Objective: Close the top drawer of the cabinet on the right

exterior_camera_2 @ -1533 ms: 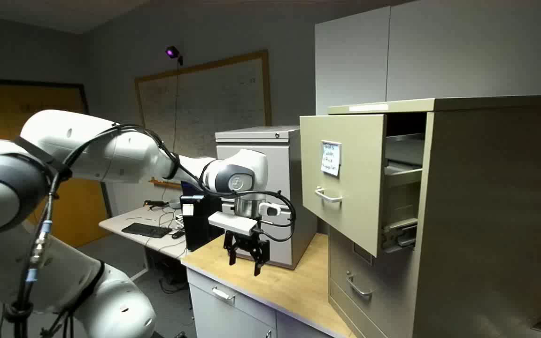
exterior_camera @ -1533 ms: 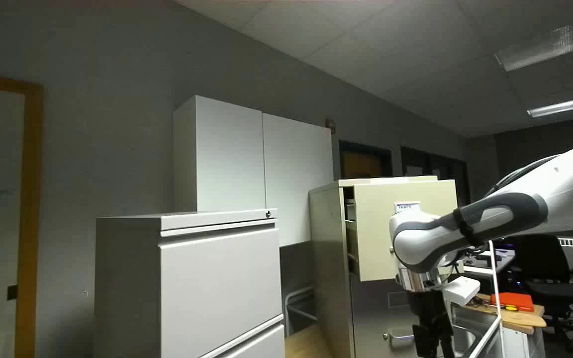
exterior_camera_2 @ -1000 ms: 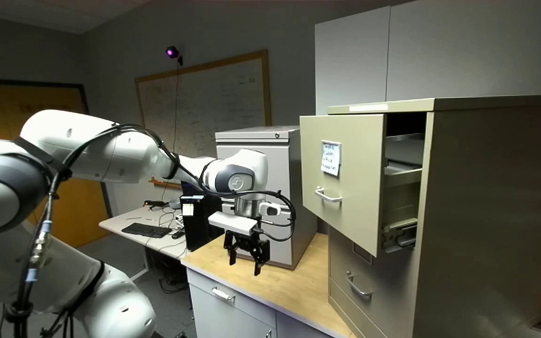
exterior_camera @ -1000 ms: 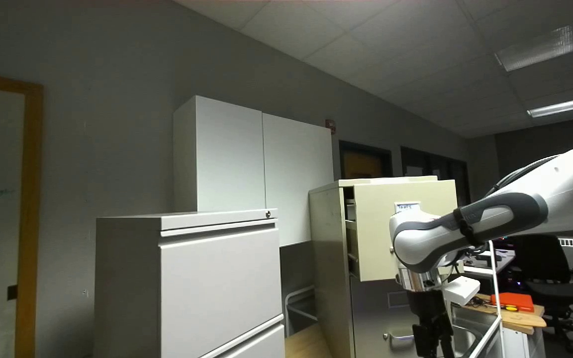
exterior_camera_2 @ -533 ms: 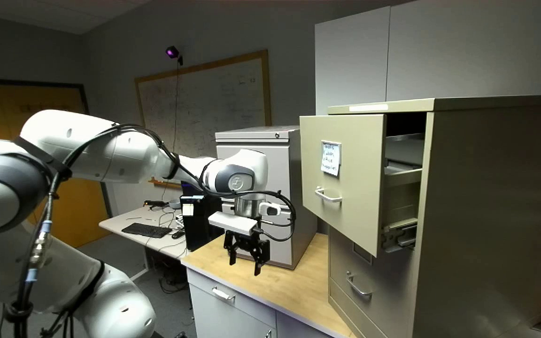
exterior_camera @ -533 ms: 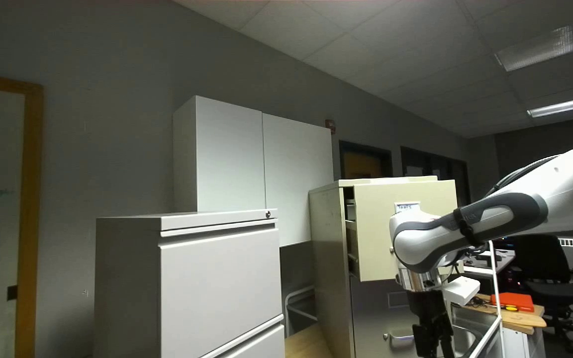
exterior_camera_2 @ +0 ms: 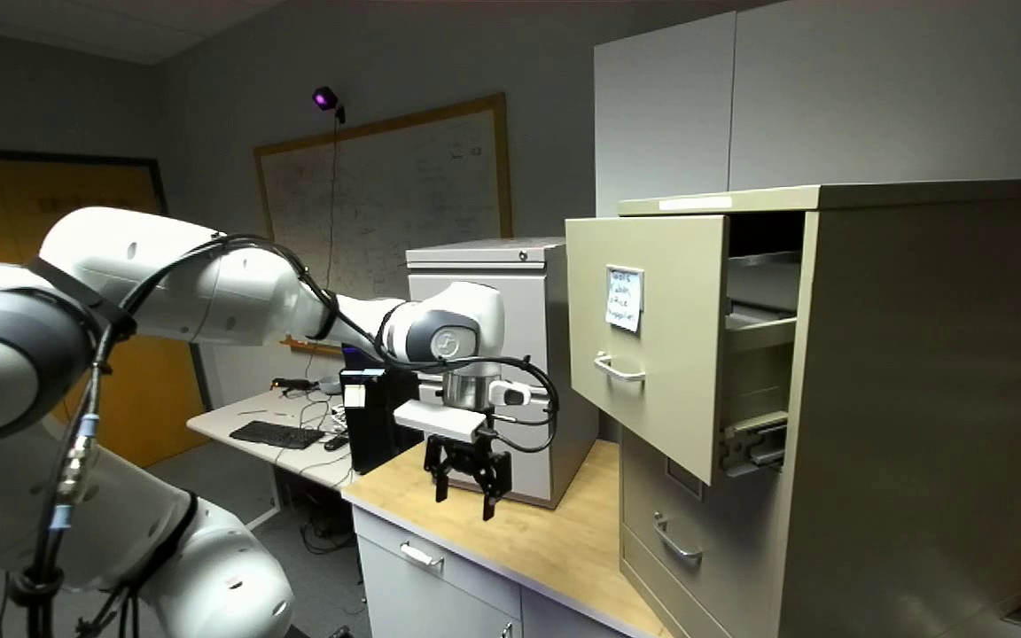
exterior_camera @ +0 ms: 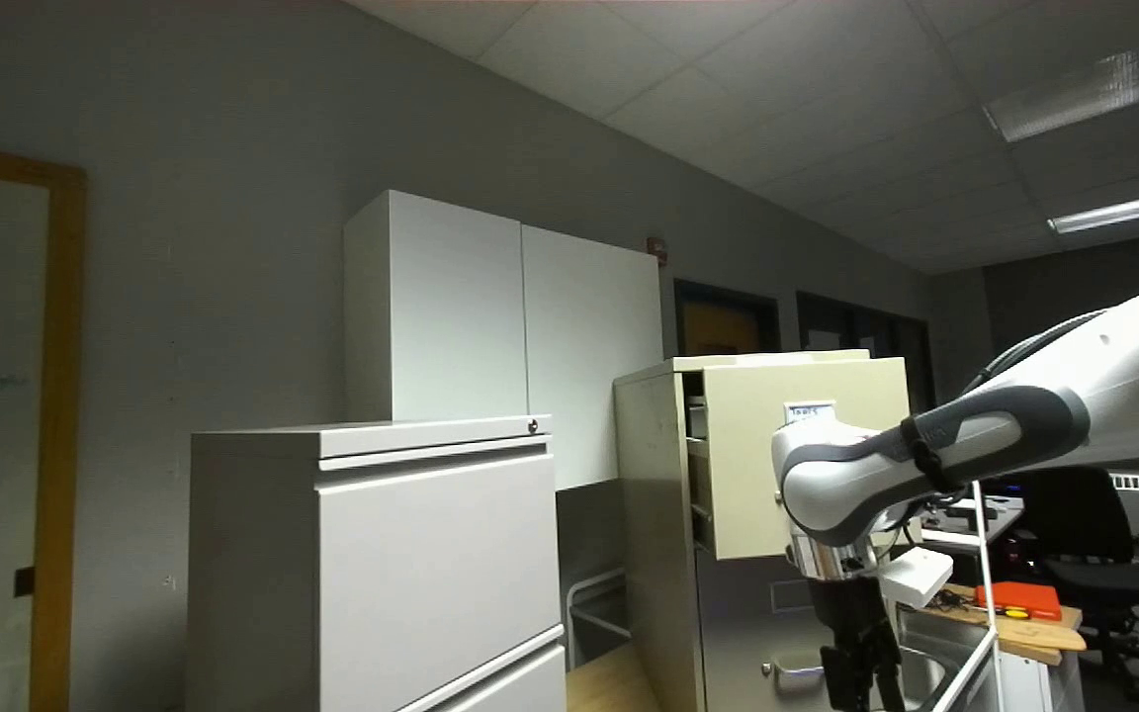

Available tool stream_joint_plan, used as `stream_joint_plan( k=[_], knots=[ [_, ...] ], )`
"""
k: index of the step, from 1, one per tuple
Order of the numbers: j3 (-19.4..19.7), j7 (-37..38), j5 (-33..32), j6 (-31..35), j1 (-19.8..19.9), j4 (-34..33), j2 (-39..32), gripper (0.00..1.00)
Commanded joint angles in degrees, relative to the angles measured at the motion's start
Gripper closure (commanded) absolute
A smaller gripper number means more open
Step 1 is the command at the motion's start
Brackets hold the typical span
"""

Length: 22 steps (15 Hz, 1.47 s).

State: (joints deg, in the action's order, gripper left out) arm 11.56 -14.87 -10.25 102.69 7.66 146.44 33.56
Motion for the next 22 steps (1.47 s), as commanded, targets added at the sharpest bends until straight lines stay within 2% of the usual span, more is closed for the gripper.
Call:
stream_joint_plan(
  k=[1,3,4,6,11,15,18,22],
  knots=[
    [-2.76,3.04,-3.91,1.81,0.60,-0.04,2.20,0.00],
    [-4.53,4.91,-6.78,3.60,0.54,0.21,3.97,0.02],
    [-5.61,6.49,-8.47,5.25,0.63,0.47,4.89,0.25],
    [-7.77,9.67,-11.31,7.68,0.53,0.63,6.53,0.30],
    [-13.57,16.37,-19.63,14.38,0.21,2.30,10.87,0.69],
    [-16.96,22.17,-28.17,23.64,1.17,3.95,11.52,0.98],
    [-17.28,27.53,-37.02,32.57,2.87,4.48,10.95,1.00],
    [-17.16,38.67,-50.82,43.23,7.88,3.30,10.26,1.00]
  ],
)
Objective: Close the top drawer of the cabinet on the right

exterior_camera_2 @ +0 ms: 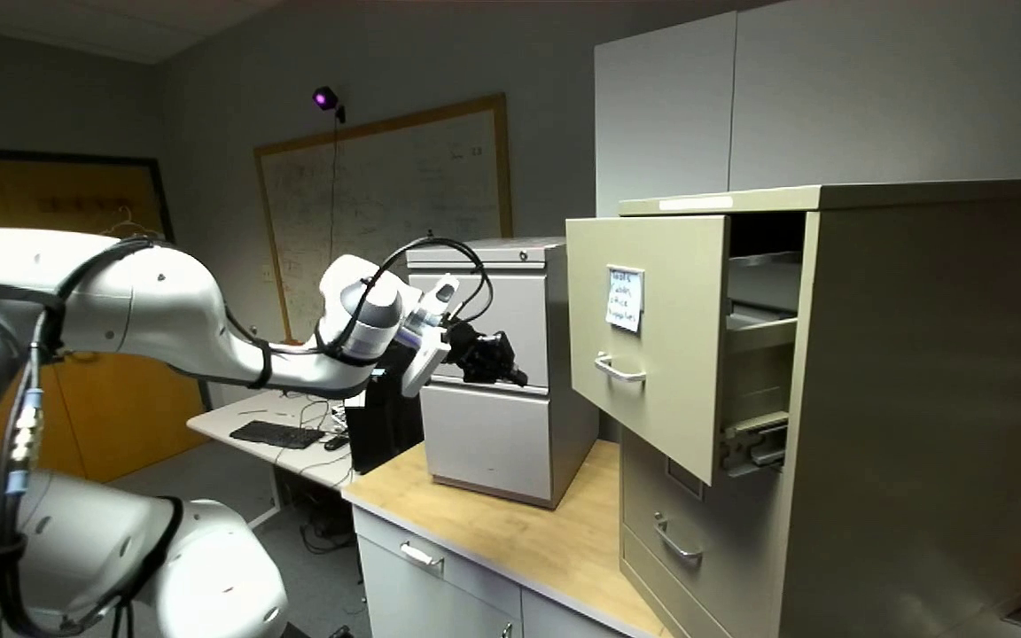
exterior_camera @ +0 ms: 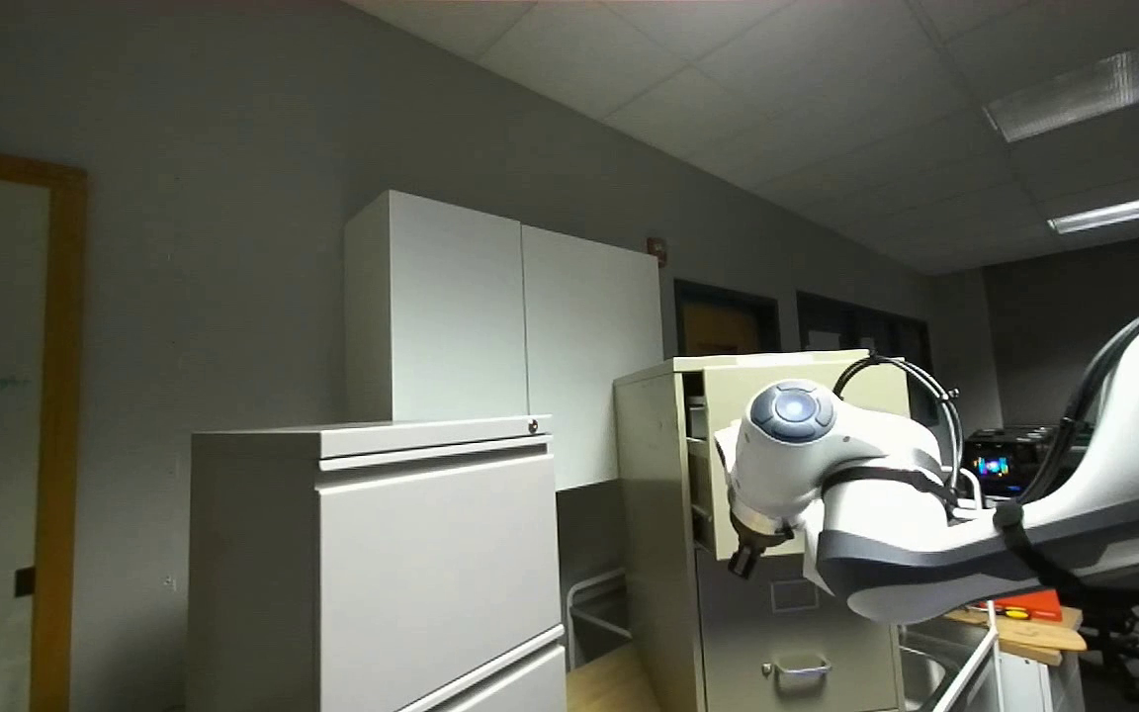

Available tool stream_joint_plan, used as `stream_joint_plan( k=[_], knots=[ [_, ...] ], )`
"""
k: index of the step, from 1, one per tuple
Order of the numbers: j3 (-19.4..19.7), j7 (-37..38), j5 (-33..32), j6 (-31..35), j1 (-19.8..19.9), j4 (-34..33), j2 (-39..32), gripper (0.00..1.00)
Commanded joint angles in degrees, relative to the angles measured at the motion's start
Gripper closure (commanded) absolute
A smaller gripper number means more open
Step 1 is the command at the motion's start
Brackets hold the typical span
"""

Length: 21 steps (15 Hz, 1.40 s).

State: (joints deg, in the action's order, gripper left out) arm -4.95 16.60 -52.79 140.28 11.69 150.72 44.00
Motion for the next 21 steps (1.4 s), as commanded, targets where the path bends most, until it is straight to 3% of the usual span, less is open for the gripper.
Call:
stream_joint_plan(
  k=[1,5,10,14,21],
  knots=[
    [-0.67,10.63,-11.90,7.68,5.29,-1.57,-0.25,1.00],
    [-4.69,26.82,-23.59,12.29,12.09,-5.07,-0.79,1.00],
    [-8.22,45.77,-35.60,10.94,18.43,-12.07,-4.81,1.00],
    [-7.76,52.22,-39.16,10.86,21.47,-17.21,-12.36,1.00],
    [-4.05,52.38,-38.33,15.82,21.74,-22.24,-20.45,1.00]
  ],
)
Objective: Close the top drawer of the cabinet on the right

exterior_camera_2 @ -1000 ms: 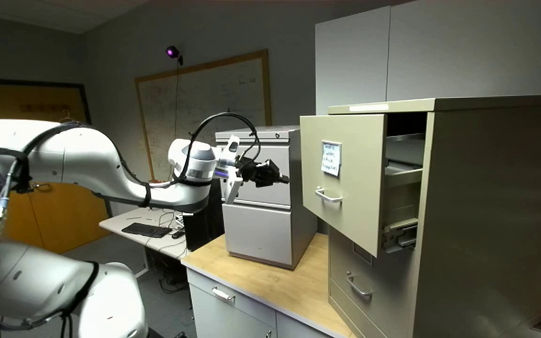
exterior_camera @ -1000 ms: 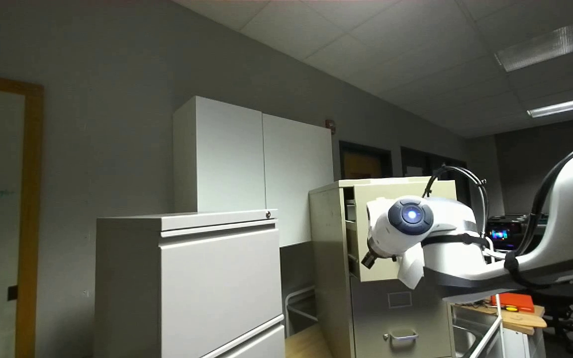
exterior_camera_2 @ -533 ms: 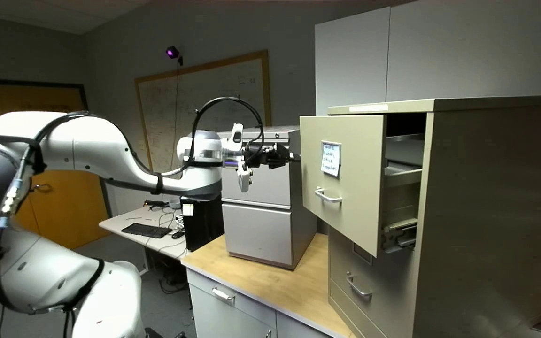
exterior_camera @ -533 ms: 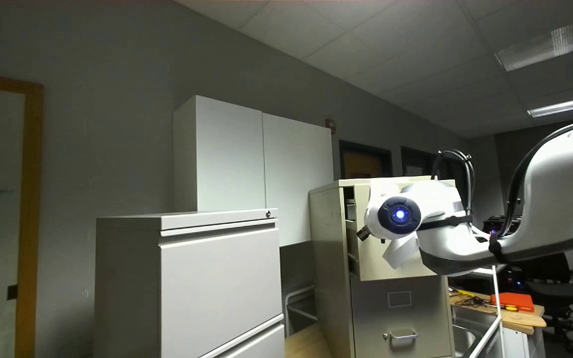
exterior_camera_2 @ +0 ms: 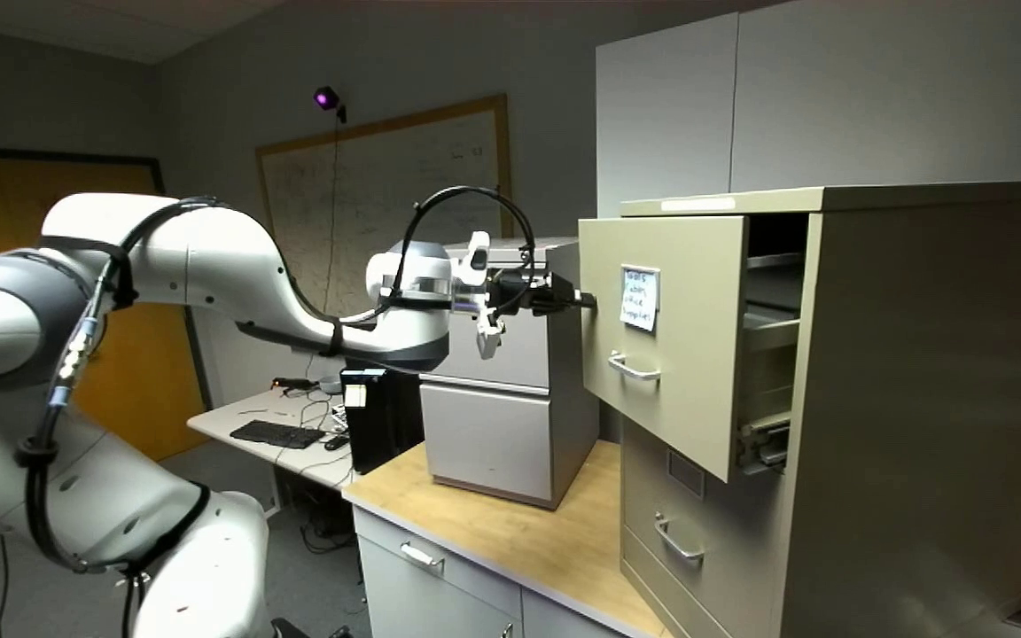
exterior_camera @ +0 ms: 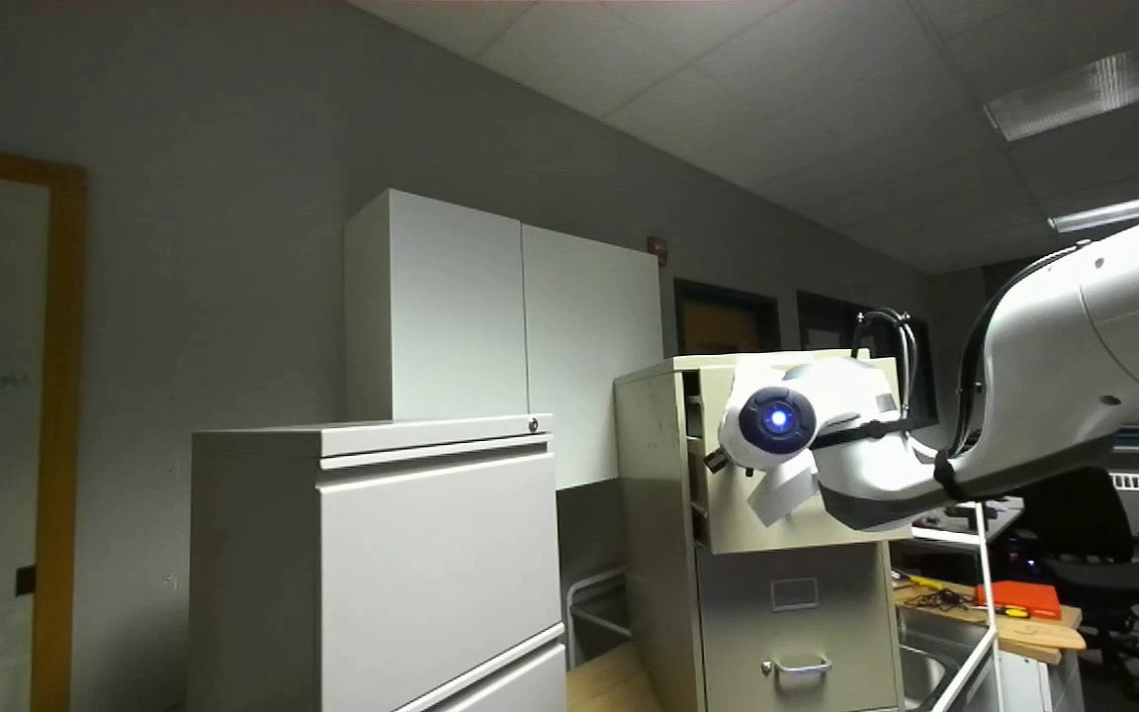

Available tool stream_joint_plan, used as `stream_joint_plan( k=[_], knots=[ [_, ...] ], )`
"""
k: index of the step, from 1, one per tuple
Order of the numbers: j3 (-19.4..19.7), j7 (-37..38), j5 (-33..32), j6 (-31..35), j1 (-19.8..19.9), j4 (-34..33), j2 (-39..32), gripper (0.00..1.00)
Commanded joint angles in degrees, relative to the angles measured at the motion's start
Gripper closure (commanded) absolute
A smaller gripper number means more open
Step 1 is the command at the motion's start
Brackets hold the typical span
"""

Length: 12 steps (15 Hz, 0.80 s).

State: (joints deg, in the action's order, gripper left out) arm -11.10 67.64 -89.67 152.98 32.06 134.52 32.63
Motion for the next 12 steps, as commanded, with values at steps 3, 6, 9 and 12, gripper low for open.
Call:
stream_joint_plan(
  k=[3,6,9,12],
  knots=[
    [3.87,0.38,-0.62,5.78,1.29,-8.33,-11.97,1.00],
    [5.36,-0.71,0.51,8.07,1.13,-10.32,-15.03,1.00],
    [6.09,-1.66,1.69,8.60,0.90,-12.01,-17.75,1.00],
    [6.46,-3.31,4.11,8.41,0.61,-13.47,-19.96,1.00]
  ],
)
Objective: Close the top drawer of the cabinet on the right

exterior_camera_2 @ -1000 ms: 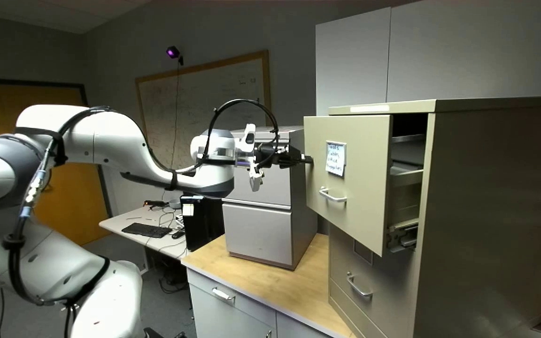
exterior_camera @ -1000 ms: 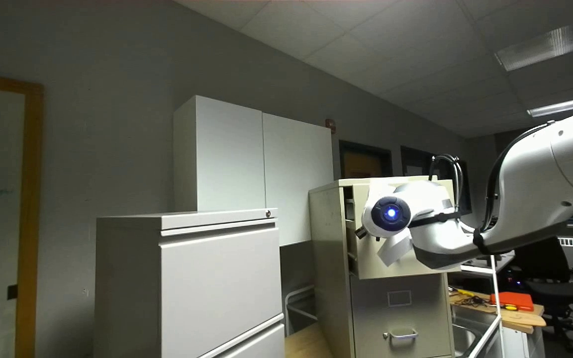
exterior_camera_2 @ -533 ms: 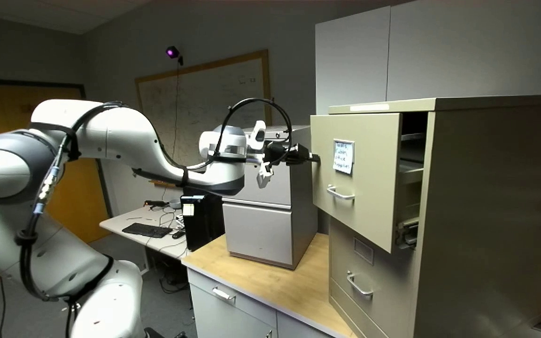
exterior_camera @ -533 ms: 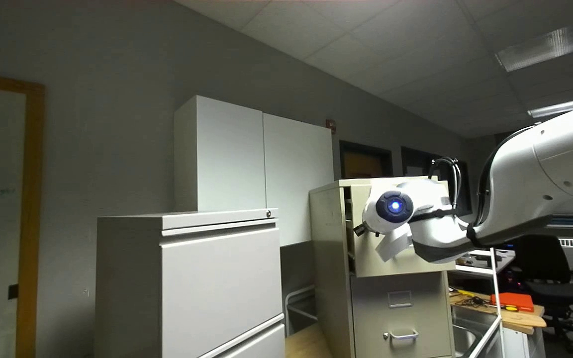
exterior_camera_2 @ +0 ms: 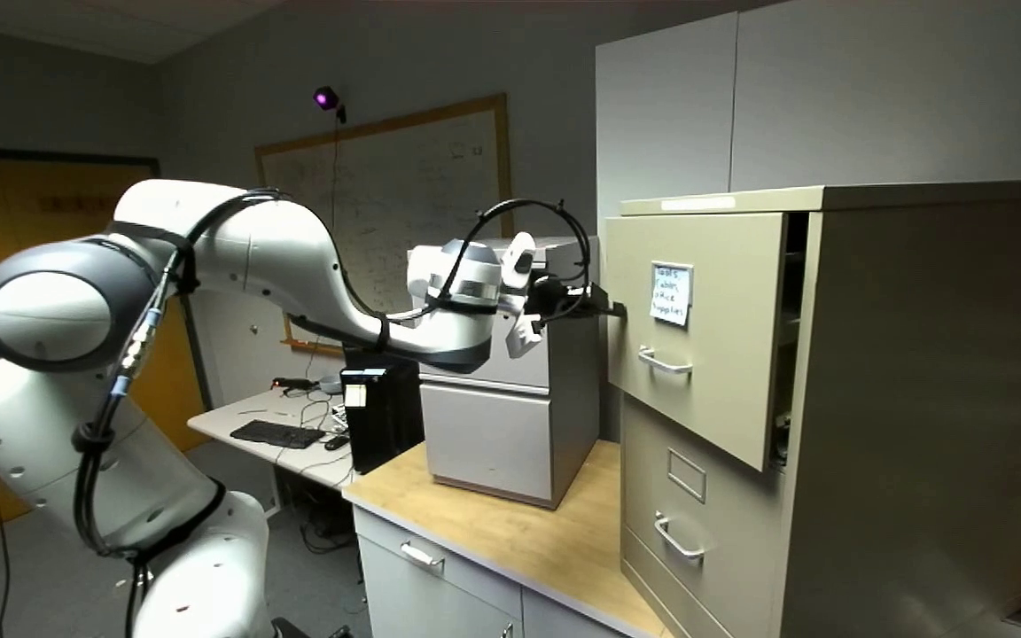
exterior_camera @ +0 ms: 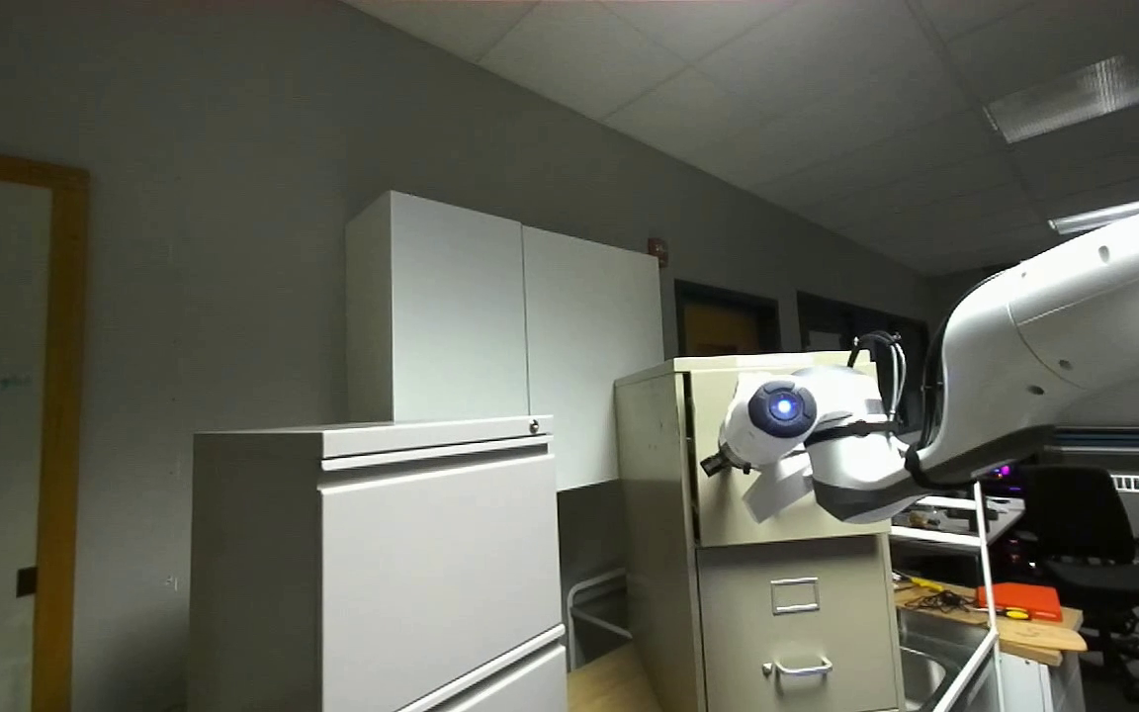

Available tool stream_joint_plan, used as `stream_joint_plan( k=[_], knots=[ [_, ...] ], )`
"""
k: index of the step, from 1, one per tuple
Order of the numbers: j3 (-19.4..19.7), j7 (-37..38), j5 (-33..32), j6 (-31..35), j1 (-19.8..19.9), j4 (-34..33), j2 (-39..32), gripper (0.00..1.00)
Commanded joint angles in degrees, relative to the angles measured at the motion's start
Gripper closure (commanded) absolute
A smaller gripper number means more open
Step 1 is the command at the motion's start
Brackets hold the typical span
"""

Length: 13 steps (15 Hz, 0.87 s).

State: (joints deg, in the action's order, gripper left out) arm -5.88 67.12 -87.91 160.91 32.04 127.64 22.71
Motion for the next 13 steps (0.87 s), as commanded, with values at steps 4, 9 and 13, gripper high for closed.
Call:
stream_joint_plan(
  k=[4,9,13],
  knots=[
    [1.32,-5.01,5.81,0.09,0.41,-8.40,-12.44,1.00],
    [0.89,-7.98,10.16,-0.85,0.05,-10.93,-15.33,1.00],
    [0.64,-10.02,12.89,-2.07,-0.22,-11.94,-16.76,1.00]
  ],
)
